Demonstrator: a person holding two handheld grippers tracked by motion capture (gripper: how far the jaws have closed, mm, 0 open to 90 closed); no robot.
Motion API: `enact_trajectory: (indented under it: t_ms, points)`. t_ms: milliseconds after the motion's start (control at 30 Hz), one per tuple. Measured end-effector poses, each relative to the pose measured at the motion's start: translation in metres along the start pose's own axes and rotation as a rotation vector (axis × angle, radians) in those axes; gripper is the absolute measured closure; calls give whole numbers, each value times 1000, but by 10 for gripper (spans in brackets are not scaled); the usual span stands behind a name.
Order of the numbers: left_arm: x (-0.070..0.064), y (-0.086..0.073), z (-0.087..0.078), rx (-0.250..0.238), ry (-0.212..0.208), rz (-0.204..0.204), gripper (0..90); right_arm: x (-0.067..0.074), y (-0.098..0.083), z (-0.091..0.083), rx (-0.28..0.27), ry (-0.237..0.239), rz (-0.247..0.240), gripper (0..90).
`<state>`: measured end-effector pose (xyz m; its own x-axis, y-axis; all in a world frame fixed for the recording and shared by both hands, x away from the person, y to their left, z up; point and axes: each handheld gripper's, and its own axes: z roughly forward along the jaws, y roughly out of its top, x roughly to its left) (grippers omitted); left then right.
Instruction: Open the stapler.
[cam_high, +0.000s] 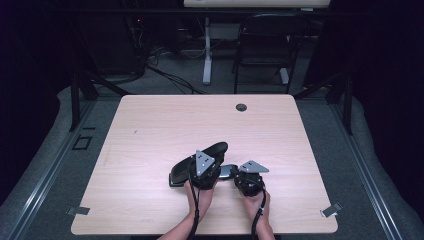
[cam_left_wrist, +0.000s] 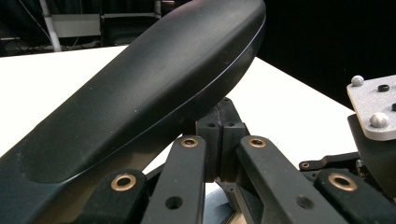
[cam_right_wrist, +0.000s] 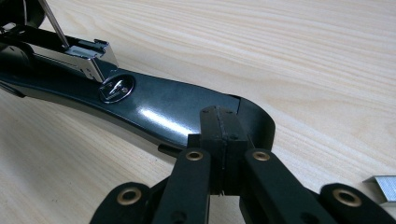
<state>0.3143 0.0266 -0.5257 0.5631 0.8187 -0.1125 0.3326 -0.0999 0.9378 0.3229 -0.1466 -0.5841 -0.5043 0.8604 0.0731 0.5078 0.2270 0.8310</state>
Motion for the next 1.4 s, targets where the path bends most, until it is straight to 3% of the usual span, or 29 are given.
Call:
enact_trajectory:
  t_ms: [900, 1400]
  points:
    - [12, 16, -18, 21, 41, 104, 900, -1, 0, -1, 16, 1, -8, 900]
    - [20, 25, -32, 15, 49, 107, 900, -1, 0, -1, 18, -1, -11, 900]
